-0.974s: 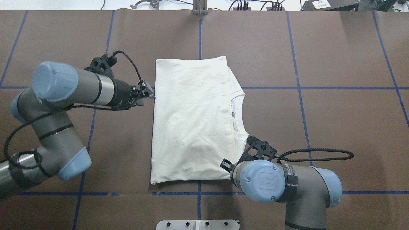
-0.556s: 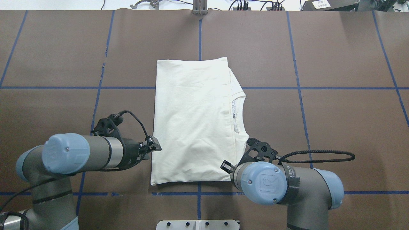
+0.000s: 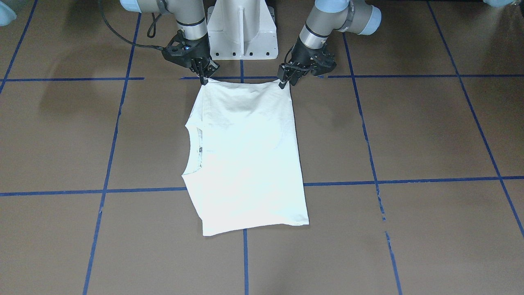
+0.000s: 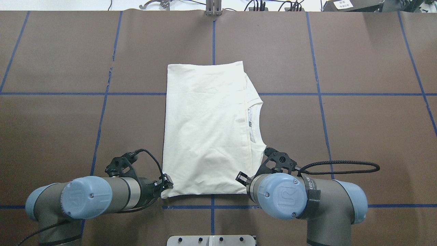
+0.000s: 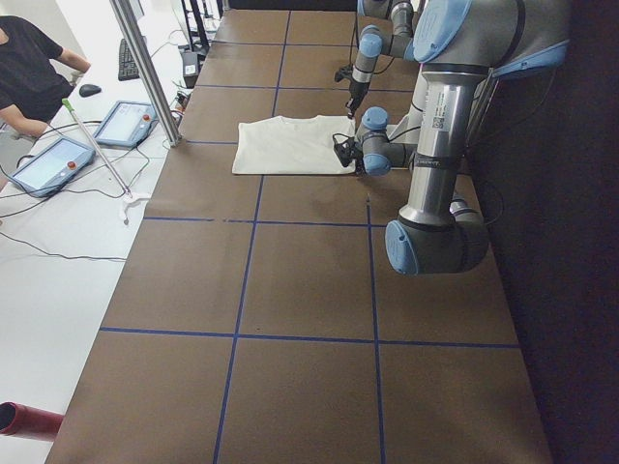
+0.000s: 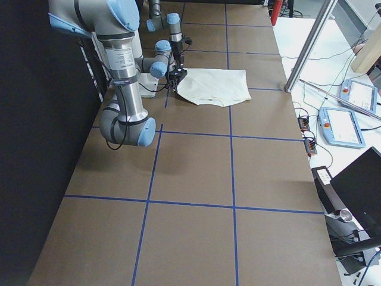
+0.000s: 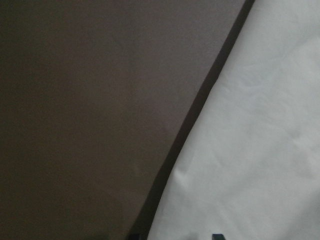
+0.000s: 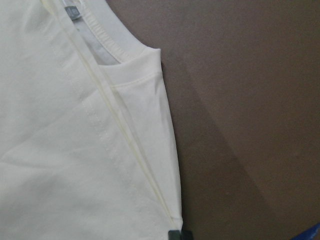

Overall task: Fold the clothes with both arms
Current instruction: 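Move the left gripper to the shirt's near edge beside the right gripper, then grasp the near edge with both grippers and lift it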

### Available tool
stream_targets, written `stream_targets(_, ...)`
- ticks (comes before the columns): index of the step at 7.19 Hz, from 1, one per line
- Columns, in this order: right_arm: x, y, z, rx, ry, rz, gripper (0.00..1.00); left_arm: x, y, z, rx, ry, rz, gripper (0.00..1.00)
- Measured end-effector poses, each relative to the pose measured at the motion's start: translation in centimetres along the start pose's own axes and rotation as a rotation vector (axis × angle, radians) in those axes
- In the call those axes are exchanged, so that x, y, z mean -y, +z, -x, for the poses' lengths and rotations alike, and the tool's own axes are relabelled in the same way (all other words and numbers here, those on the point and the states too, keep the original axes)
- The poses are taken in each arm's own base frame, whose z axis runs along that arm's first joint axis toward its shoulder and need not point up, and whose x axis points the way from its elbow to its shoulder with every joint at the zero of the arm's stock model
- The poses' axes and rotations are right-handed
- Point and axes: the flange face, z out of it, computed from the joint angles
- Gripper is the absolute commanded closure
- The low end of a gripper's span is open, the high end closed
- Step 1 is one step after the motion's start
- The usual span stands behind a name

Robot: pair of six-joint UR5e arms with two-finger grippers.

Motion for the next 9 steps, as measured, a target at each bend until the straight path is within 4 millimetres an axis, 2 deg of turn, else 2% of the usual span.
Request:
stream_targets(1, 0.0, 0.0, 0.0, 0.0, 0.0, 0.0, 1.0, -0.4, 0.2, 0.2, 0.006, 0.002, 0.004, 0.9)
stream_targets(2, 0.0, 0.0, 0.0, 0.0, 0.0, 0.0, 1.0, -0.6, 0.4, 0.4, 0.012, 0.004, 0.007, 1.0)
stream_targets(5, 0.0, 0.0, -0.2, -0.001, -0.001, 0.001, 1.0, -0.9, 0.7, 1.0, 0.025, 0.008, 0.01, 1.0)
stream_targets(7, -0.6, -0.4, -1.3, -0.004, -0.013, 0.014, 1.0, -1.1, -1.3, 1.3, 0.005, 0.011, 0.024, 1.0)
stream_targets(9, -2.3, -2.2, -3.5, 0.006, -0.024, 0.053, 1.0, -3.4, -4.6, 0.3, -0.043, -0.027, 0.077, 1.0)
